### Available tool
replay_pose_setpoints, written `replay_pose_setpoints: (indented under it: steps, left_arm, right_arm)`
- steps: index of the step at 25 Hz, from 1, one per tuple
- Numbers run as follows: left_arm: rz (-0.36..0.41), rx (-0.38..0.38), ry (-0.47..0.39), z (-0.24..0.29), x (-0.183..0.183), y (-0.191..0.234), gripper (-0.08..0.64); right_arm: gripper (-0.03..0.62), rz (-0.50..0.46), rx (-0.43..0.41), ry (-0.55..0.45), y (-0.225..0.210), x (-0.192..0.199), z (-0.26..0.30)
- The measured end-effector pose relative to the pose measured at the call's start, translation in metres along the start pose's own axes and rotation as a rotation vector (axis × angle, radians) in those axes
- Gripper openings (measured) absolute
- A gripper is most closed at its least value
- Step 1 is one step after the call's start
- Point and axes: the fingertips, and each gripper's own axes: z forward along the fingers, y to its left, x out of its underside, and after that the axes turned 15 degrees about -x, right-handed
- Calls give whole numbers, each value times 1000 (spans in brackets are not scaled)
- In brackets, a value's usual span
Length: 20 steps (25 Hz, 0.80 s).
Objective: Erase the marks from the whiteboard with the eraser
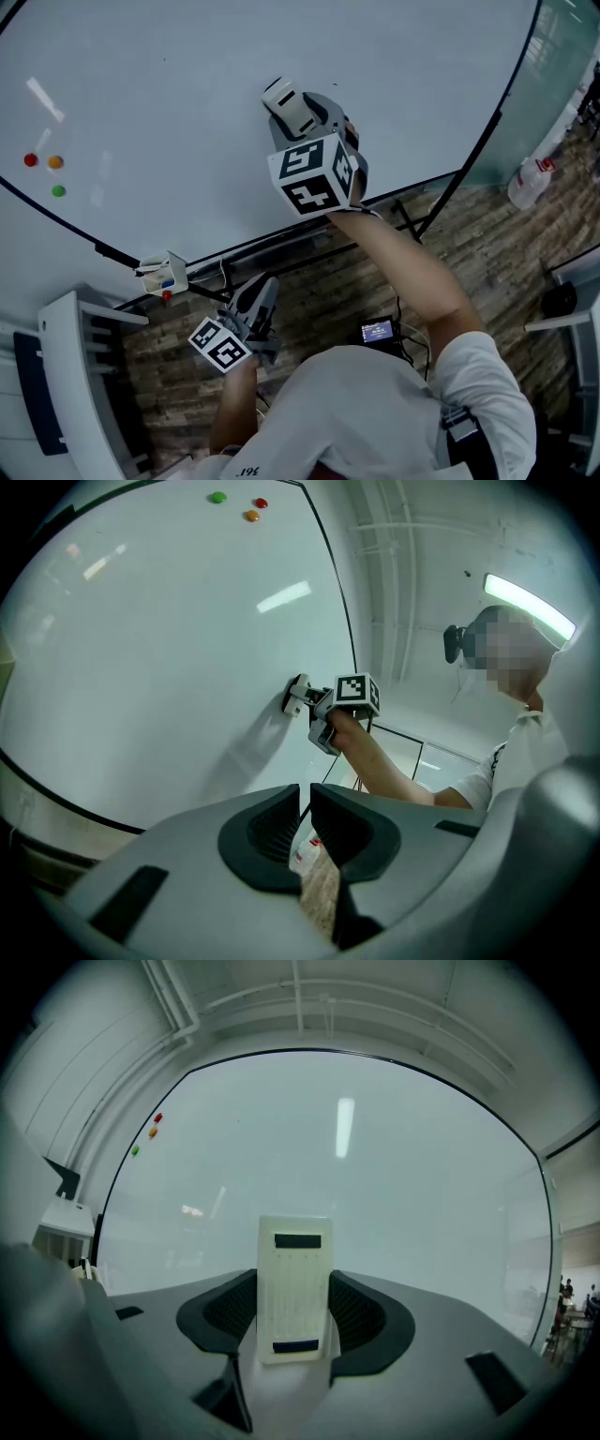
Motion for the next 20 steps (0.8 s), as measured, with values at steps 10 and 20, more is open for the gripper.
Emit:
replay_pose_setpoints:
  steps: [10,20]
  left_arm:
    - [2,-5,9,4,4,-5,37]
    - [7,-9,12,4,4,-5,37]
  right_arm:
    - [256,32,33,10,-38,19,-17]
    - [256,56,34,6,-62,32,-28]
